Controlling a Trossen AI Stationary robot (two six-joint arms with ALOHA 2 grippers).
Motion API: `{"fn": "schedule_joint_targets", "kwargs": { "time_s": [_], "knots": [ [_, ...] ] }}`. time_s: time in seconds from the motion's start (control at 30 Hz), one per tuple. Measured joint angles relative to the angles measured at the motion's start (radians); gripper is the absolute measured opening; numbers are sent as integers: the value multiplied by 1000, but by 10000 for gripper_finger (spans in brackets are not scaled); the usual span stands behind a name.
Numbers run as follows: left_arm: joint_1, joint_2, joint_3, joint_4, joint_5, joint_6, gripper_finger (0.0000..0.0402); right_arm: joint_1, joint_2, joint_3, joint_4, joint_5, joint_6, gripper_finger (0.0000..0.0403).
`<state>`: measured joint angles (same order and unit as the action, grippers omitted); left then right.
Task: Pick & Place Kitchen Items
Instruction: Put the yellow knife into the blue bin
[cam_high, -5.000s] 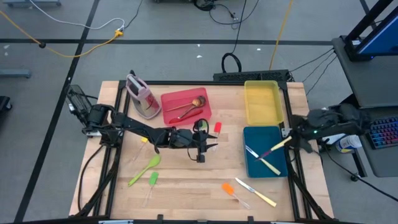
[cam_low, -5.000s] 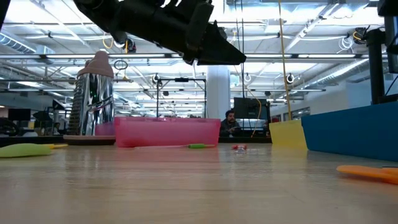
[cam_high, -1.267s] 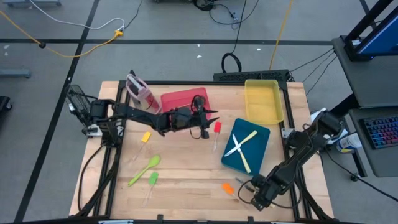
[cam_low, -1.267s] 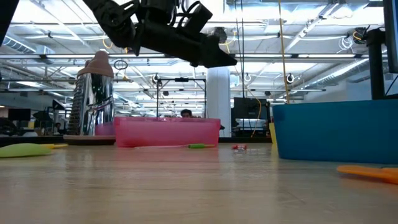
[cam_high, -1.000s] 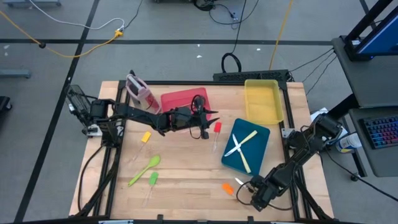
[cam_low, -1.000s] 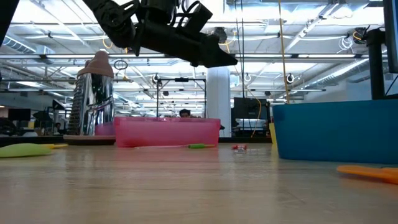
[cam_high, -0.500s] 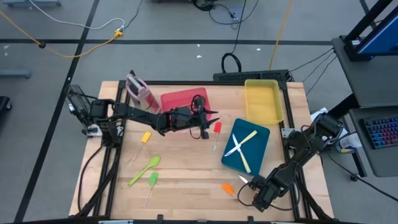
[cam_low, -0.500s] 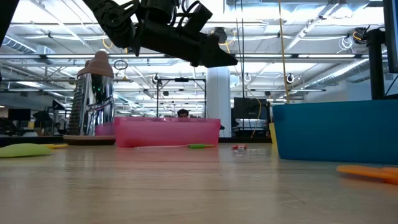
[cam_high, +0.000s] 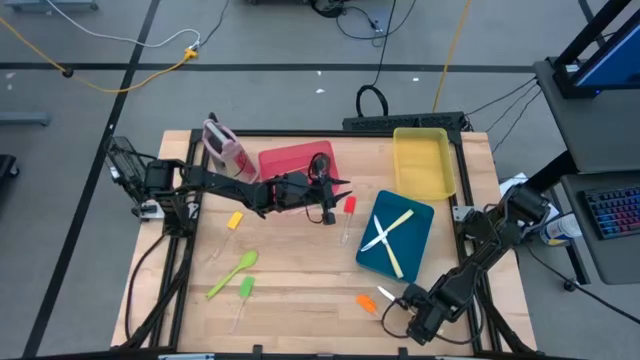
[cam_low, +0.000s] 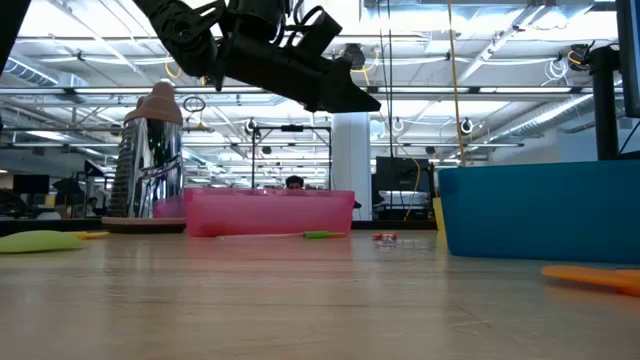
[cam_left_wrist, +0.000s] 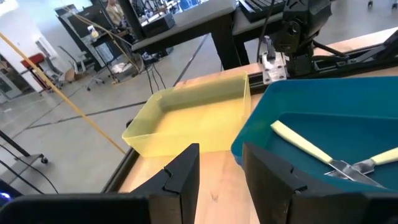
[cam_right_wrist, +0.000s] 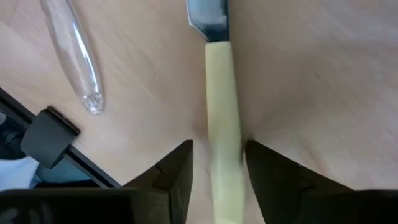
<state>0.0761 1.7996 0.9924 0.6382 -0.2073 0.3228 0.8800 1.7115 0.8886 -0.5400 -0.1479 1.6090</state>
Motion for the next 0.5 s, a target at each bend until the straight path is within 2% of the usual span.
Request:
{"fn": "schedule_joint_targets", "kwargs": {
  "time_s": [0.37,0.5],
  "knots": [
    [0,0,0,-96,0,-80,127,-9,45,0,-60,-36,83,114],
    [0,0,0,-100,0,-101,127,-22,47,0,-80,-49,76,84]
  ]
}}
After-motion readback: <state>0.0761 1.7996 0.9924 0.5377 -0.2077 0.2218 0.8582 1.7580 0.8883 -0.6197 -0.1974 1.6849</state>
